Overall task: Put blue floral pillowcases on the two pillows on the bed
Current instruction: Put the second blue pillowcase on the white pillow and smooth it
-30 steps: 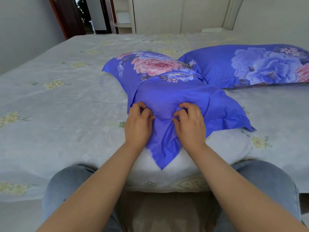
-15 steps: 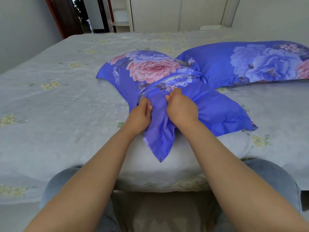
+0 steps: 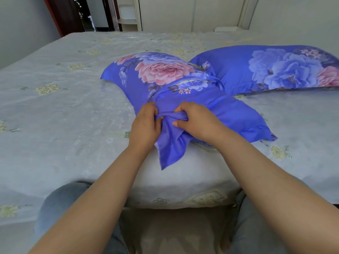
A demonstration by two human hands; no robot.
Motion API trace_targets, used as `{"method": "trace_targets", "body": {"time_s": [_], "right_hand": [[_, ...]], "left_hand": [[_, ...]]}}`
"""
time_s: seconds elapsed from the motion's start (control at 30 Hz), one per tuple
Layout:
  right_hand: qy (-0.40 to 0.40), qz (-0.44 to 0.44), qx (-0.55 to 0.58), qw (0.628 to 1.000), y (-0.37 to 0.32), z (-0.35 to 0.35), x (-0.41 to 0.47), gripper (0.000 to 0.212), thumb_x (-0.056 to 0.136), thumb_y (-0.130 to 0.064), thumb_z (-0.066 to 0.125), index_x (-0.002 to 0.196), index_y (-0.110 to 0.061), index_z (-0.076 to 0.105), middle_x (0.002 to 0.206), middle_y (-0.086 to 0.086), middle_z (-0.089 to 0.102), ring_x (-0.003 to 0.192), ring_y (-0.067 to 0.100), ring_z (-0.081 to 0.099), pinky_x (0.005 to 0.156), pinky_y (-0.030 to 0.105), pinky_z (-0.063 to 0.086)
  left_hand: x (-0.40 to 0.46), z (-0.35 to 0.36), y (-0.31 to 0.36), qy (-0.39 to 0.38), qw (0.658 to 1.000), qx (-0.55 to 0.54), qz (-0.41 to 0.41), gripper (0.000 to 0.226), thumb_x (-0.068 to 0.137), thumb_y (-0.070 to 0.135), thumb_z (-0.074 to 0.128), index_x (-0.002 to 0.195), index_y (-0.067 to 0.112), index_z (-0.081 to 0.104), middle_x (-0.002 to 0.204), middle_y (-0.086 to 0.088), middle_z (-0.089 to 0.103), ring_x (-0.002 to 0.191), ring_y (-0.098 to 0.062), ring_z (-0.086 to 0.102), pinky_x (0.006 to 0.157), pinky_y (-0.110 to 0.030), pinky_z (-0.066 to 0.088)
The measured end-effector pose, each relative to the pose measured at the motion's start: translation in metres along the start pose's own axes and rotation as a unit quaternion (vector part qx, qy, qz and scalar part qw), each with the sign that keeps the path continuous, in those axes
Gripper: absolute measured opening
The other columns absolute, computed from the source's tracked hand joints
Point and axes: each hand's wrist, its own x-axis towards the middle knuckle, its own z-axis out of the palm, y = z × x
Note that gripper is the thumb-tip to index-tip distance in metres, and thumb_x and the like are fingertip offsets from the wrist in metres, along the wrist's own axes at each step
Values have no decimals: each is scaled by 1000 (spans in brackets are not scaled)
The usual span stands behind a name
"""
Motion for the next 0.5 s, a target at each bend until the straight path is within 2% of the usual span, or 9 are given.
{"method": "trace_targets", "body": {"time_s": [0.07,0.13,0.2,0.27,0.33,0.4,0.47,0.5], "right_hand": [[65,-24,-35,997,3,7,-2,25,86,-25,65,110,-16,63,110,6,56,107,24,50,91,34,41],[149,-42,-89,984,4,14,-3,19,85,-23,65,100,-12,68,107,10,58,101,31,52,87,38,46],[230,-62,-159,958,3,22,1,17,83,-23,62,85,-7,68,90,14,64,84,34,59,70,36,49],[248,-65,-215,943,-2,24,5,18,86,-21,58,80,-5,62,70,13,63,66,34,60,51,32,40],[174,-20,-247,953,-9,21,9,19,97,-21,46,93,-5,56,78,14,64,72,36,60,53,33,29],[74,42,-233,969,-8,17,16,24,101,-23,36,107,-7,52,99,16,64,90,36,59,61,34,30],[-44,94,-169,980,-5,11,23,28,100,-28,37,102,-8,57,110,17,62,100,34,57,68,31,33],[-100,100,-134,981,-3,6,26,29,99,-30,40,91,-10,58,108,17,62,98,32,56,67,30,34]], "left_hand": [[6,2,5,-29,997,-37,-69,11,89,19,44,94,10,43,83,-8,55,76,-33,54,63,-35,38],[13,4,7,-42,988,-103,-105,6,89,18,41,90,14,38,71,-1,48,69,-27,48,60,-33,34],[19,4,7,-77,974,-166,-134,9,91,11,44,85,16,40,68,5,45,69,-21,45,61,-31,34],[23,2,4,-149,944,-246,-164,12,90,13,47,80,20,48,70,5,50,70,-17,47,65,-29,37],[23,-1,-3,-237,901,-308,-191,11,88,16,51,81,11,58,73,-3,55,69,-16,49,67,-31,39],[23,-3,-12,-311,874,-310,-209,17,91,14,55,83,1,61,72,-7,55,64,-14,48,65,-29,39],[28,-6,-21,-359,870,-277,-192,21,92,13,56,87,-6,63,74,-7,53,64,-11,47,62,-25,39],[31,-8,-23,-374,874,-256,-173,20,92,12,57,88,-6,64,74,-6,53,64,-8,46,61,-22,39]]}}
